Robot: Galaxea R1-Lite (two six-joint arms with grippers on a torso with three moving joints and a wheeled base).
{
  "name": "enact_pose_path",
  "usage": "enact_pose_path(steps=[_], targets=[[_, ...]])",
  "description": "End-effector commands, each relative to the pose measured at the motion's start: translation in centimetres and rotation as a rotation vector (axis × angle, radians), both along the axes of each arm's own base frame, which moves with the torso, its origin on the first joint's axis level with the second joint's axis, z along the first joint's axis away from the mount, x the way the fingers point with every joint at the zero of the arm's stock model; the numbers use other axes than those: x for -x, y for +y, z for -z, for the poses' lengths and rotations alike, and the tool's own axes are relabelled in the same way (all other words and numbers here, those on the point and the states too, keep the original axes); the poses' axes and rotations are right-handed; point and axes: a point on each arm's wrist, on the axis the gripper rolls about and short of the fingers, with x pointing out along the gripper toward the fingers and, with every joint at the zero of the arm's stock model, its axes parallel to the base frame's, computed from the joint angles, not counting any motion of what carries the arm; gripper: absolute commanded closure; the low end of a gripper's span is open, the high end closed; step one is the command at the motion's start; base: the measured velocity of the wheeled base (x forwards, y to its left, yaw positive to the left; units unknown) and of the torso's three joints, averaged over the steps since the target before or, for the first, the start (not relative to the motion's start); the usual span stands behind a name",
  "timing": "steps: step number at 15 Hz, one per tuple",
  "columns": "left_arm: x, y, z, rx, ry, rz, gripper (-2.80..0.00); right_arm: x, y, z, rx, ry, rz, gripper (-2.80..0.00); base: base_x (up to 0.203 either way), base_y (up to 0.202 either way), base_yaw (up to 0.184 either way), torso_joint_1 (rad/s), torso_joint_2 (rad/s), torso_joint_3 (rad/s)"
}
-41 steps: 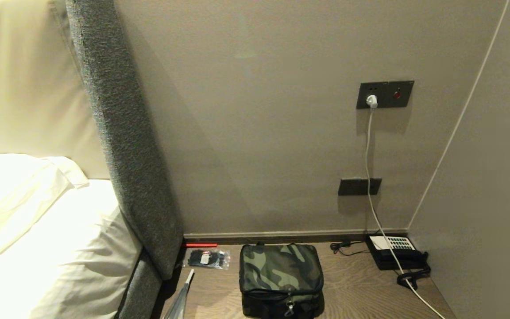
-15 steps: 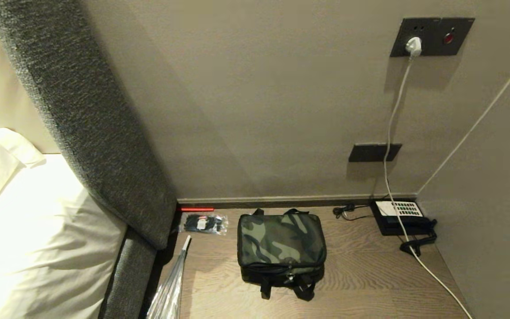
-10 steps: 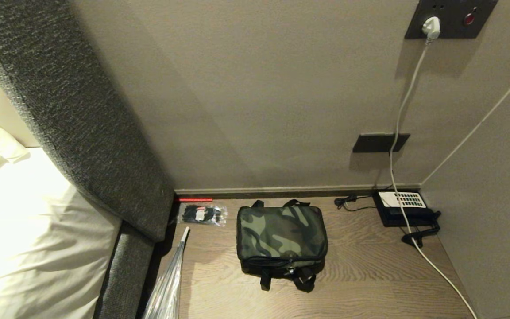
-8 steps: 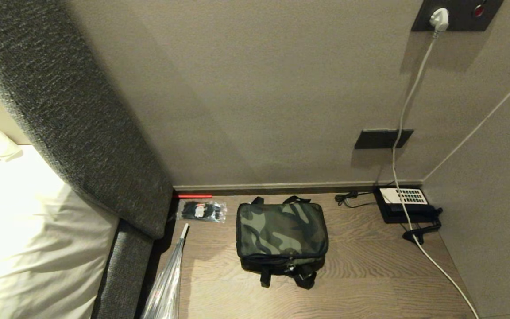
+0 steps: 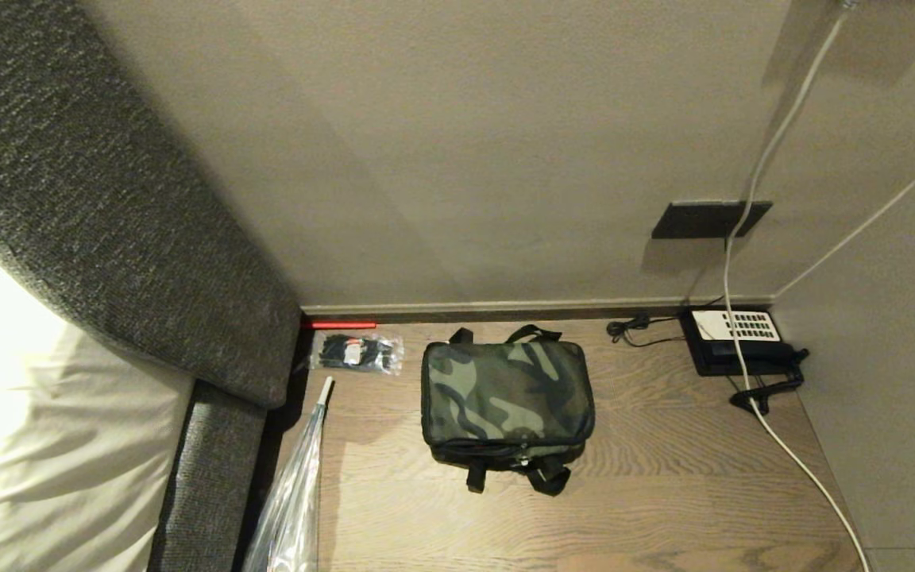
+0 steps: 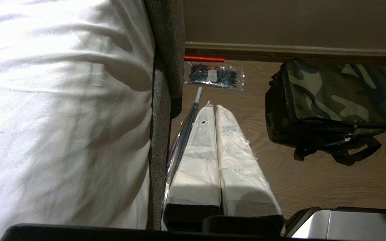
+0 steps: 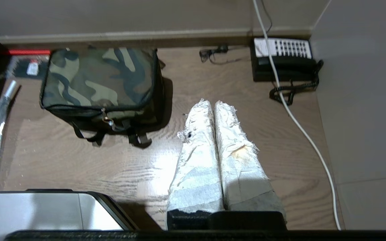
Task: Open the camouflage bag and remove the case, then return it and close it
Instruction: Open the top of the storage box
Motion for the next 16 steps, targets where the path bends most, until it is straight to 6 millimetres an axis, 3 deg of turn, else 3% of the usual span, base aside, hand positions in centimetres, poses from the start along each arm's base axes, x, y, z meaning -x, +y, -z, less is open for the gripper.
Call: enact_pose_path(steps=[1,16], targets=[[-0.01,0.00,0.09,0.001,0.002,-0.001,0.00,0.00,0.00,0.00,0.000,0.000,-0.001,0.00,0.000,0.000,0.000,0.001,0.00,-0.195],[-0.01,0.00,0.09,0.013,0.001,-0.001,0.00,0.00,0.00,0.00,0.000,0.000,-0.001,0.00,0.000,0.000,0.000,0.003,0.01,-0.198]])
